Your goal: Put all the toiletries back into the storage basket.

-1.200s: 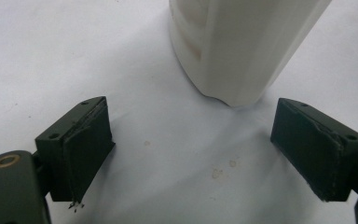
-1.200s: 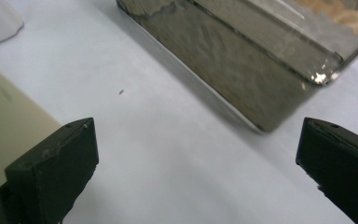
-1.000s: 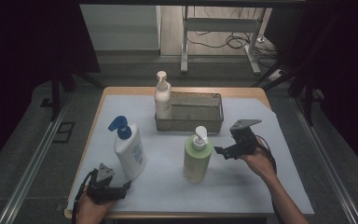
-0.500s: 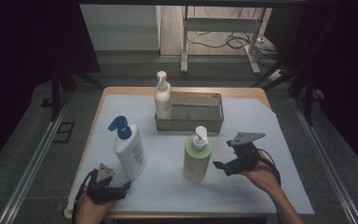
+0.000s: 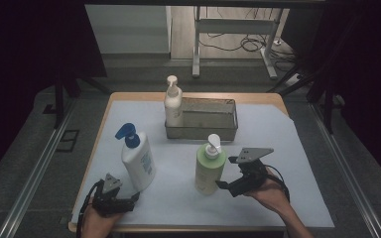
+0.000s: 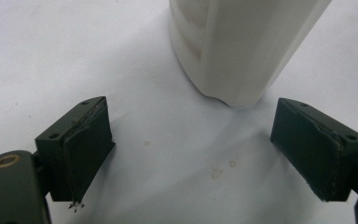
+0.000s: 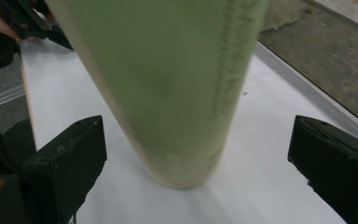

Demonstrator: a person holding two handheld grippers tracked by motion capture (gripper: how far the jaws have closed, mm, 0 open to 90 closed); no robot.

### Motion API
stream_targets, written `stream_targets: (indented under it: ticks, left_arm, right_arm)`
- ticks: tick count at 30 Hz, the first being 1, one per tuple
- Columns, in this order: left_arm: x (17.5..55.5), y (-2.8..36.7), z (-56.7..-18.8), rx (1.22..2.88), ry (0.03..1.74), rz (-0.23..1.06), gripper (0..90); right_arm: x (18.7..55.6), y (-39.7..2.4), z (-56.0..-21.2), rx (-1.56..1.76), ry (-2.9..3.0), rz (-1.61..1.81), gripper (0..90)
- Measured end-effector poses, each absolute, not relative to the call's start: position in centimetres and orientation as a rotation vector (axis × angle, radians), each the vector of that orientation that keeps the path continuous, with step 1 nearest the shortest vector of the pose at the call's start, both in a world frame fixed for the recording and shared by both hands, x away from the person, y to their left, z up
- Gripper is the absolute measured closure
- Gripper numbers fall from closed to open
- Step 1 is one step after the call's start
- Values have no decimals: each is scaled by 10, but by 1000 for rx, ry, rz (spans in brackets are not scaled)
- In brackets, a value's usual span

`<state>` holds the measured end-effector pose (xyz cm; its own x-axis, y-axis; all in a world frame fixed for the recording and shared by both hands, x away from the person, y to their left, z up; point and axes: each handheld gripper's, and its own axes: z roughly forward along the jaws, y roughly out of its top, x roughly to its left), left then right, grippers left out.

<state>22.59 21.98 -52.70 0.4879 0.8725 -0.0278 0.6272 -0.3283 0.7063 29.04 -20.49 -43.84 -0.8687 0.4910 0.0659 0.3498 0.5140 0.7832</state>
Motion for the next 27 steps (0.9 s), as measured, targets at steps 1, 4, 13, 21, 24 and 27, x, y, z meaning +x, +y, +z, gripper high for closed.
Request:
stream_targets:
  ticks: [1, 4, 13, 21, 24, 27]
  left_arm:
    - [226, 220, -527, 2071, 1231, 476, 121]
    - [226, 220, -527, 2071, 1231, 476, 122]
    - [226, 220, -527, 2075, 1230, 476, 122]
    - [226, 220, -527, 2071, 1232, 476, 121]
    - [226, 220, -527, 2071, 1232, 476, 122]
    - [226, 220, -527, 2071, 1232, 476, 122]
  right_arm:
    - [290, -203, -438, 721, 2588, 1283, 42]
    - [290, -197, -438, 705, 2590, 1280, 45]
    - [291, -179, -436, 661, 2587, 1272, 55]
    - [295, -168, -431, 665, 2560, 1293, 79]
    - [296, -166, -430, 663, 2556, 1291, 87]
    - [297, -164, -429, 658, 2549, 1291, 100]
